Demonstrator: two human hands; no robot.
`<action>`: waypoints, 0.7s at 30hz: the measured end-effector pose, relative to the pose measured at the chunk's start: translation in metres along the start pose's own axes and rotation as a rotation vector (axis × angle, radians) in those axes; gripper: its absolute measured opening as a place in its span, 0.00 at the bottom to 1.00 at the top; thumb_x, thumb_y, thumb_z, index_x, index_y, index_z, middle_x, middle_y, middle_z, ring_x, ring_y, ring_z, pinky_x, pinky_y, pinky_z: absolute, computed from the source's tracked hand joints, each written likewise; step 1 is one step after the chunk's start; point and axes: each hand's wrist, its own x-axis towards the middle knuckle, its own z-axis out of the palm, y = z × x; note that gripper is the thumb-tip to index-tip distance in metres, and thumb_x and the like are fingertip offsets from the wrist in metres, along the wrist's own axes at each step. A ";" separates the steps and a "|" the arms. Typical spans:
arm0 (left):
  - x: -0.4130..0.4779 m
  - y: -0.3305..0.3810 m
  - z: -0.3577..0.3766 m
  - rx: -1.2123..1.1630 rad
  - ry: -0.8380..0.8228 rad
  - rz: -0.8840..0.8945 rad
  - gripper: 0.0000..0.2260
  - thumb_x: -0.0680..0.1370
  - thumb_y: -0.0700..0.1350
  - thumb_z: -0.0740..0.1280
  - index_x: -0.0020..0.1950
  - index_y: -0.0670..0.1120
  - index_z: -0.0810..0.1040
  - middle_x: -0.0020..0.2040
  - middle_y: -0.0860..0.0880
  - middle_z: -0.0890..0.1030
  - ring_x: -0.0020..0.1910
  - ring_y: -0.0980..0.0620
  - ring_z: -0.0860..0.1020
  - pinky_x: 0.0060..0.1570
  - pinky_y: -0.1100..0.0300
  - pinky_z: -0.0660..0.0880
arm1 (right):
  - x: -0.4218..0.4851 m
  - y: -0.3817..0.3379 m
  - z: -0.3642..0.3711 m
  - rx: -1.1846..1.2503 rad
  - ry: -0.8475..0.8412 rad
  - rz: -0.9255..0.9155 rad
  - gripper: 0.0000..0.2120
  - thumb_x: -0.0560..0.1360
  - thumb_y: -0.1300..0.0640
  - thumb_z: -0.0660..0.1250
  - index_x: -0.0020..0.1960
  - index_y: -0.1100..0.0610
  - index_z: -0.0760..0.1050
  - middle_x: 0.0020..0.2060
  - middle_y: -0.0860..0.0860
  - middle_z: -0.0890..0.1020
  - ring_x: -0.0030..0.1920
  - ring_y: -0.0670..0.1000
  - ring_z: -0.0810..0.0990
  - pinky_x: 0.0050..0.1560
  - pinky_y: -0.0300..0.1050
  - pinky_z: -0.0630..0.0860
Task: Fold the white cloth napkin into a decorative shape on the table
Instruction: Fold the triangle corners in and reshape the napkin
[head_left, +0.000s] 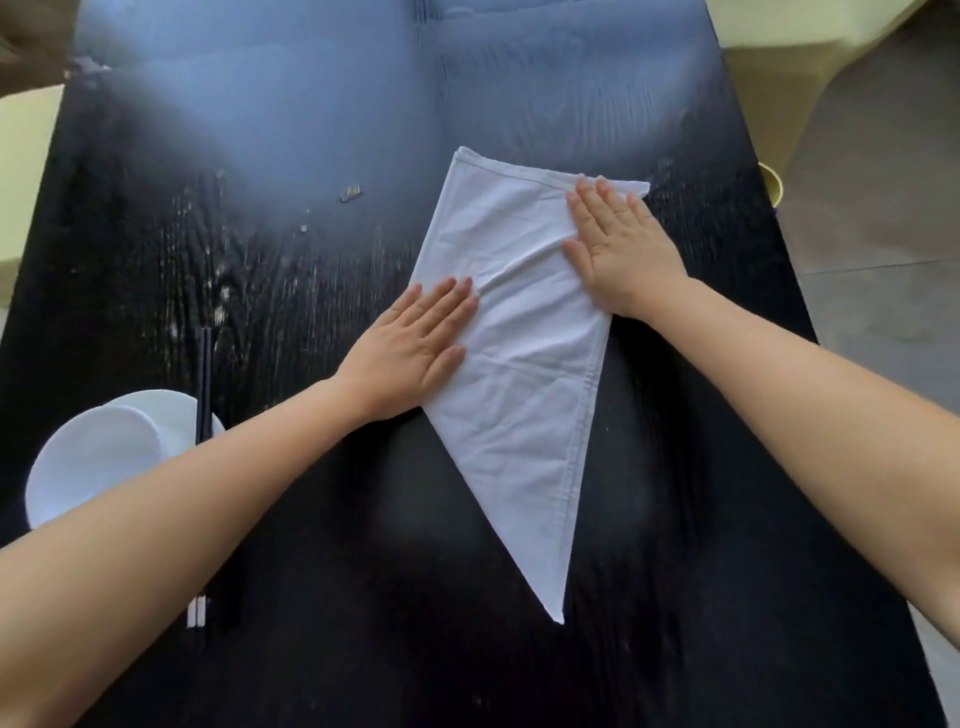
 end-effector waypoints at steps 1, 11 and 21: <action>-0.004 0.000 0.001 0.000 -0.008 -0.007 0.26 0.78 0.57 0.40 0.74 0.49 0.43 0.75 0.53 0.44 0.74 0.56 0.43 0.72 0.62 0.34 | -0.008 -0.008 -0.002 -0.017 -0.005 0.024 0.27 0.81 0.48 0.45 0.76 0.58 0.43 0.77 0.54 0.45 0.77 0.51 0.43 0.76 0.50 0.40; -0.024 0.018 0.004 0.010 -0.005 -0.114 0.31 0.76 0.58 0.38 0.76 0.44 0.46 0.77 0.47 0.47 0.75 0.54 0.44 0.74 0.56 0.40 | -0.178 -0.140 0.040 -0.122 -0.048 -0.200 0.35 0.69 0.40 0.63 0.63 0.68 0.72 0.63 0.65 0.75 0.65 0.62 0.73 0.61 0.56 0.74; -0.023 0.015 -0.003 -0.071 -0.070 -0.114 0.27 0.81 0.54 0.49 0.76 0.47 0.42 0.77 0.49 0.44 0.75 0.55 0.41 0.74 0.57 0.37 | -0.186 -0.195 0.009 -0.436 -0.360 0.027 0.24 0.74 0.65 0.61 0.67 0.74 0.61 0.65 0.77 0.63 0.63 0.73 0.69 0.52 0.53 0.79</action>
